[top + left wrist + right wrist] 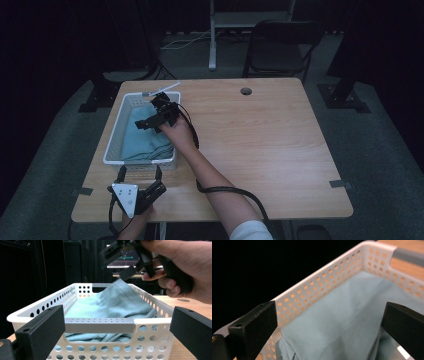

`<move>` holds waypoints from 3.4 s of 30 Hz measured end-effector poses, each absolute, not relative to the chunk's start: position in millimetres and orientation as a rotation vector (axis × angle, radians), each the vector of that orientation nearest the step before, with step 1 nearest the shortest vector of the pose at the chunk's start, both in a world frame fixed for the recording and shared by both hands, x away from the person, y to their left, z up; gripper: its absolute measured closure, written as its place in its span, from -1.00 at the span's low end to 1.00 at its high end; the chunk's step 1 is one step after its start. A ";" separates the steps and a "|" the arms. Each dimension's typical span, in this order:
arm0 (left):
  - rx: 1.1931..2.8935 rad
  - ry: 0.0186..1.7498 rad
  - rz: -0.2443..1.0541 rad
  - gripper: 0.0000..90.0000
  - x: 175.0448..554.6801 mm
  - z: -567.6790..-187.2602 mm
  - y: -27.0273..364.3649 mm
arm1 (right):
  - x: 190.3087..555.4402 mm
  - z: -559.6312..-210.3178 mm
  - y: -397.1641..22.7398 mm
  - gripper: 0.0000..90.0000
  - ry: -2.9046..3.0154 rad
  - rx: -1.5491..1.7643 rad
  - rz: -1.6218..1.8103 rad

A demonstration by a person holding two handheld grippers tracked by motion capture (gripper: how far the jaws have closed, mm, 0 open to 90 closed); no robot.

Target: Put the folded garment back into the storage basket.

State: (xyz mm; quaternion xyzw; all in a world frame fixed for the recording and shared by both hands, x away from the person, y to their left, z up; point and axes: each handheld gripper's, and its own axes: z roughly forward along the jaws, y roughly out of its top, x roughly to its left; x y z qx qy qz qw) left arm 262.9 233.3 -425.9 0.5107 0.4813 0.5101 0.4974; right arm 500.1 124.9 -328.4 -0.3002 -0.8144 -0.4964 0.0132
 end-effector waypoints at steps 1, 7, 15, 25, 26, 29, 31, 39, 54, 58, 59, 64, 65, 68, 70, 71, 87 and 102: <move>1.237 1.165 1.235 -0.97 262.9 -425.9 233.3 | 499.0 -327.0 122.1 -0.98 -2.519 -0.912 -1.578; 1.237 1.166 1.235 -0.97 263.0 -425.8 233.3 | 494.8 -325.5 107.2 -0.98 -2.422 -0.861 -1.696; 1.236 1.167 1.237 -0.97 262.9 -425.9 233.2 | 488.2 -322.5 97.7 -0.98 -2.404 -0.859 -1.765; 1.236 1.167 1.237 -0.97 262.9 -425.9 233.3 | 478.6 -313.1 79.3 -0.98 -2.375 -0.836 -1.862; 1.236 1.167 1.237 -0.97 262.9 -425.9 233.3 | 477.4 -312.4 77.4 -0.97 -2.387 -0.840 -1.870; 1.236 1.167 1.237 -0.97 262.9 -425.8 233.3 | 475.1 -310.2 72.3 -0.97 -2.410 -0.851 -1.866; 1.236 1.168 1.236 -0.97 263.0 -425.8 233.2 | 473.2 -307.9 68.0 -0.97 -2.426 -0.855 -1.869; 1.234 1.167 1.237 -0.97 263.0 -425.9 233.2 | 461.5 -297.6 44.7 -0.97 -2.479 -0.871 -1.907; 1.236 1.169 1.235 -0.97 263.1 -425.8 233.1 | 446.3 -284.4 -11.7 -0.97 -2.523 -0.972 -1.966; 1.236 1.169 1.236 -0.97 263.0 -425.8 233.1 | 443.3 -283.8 -21.6 -0.97 -2.526 -0.996 -1.972; 1.236 1.168 1.236 -0.97 263.0 -425.8 233.1 | 441.8 -283.7 -27.8 -0.97 -2.526 -1.000 -1.975; 1.235 1.167 1.236 -0.97 263.0 -425.8 233.2 | 436.7 -284.1 -47.5 -0.97 -2.524 -1.053 -1.991; 1.235 1.168 1.236 -0.97 263.0 -425.8 233.1 | 436.2 -284.1 -51.6 -0.97 -2.521 -1.061 -1.992; 1.236 1.167 1.237 -0.97 263.0 -425.8 233.2 | 433.5 -283.2 -63.7 -0.97 -2.522 -1.091 -2.003; 1.236 1.168 1.237 -0.97 263.0 -425.8 233.2 | 430.1 -282.1 -71.9 -0.97 -2.532 -1.109 -2.013; 1.236 1.168 1.236 -0.97 263.0 -425.8 233.2 | 428.5 -281.6 -76.1 -0.97 -2.541 -1.098 -2.019; 1.236 1.170 1.237 -0.97 263.2 -425.8 233.0 | 399.2 -270.8 -147.4 -0.97 -2.510 -1.274 -2.093; 1.236 1.170 1.237 -0.97 263.1 -425.8 233.0 | 367.8 -267.3 -192.9 -0.97 -2.478 -1.353 -2.176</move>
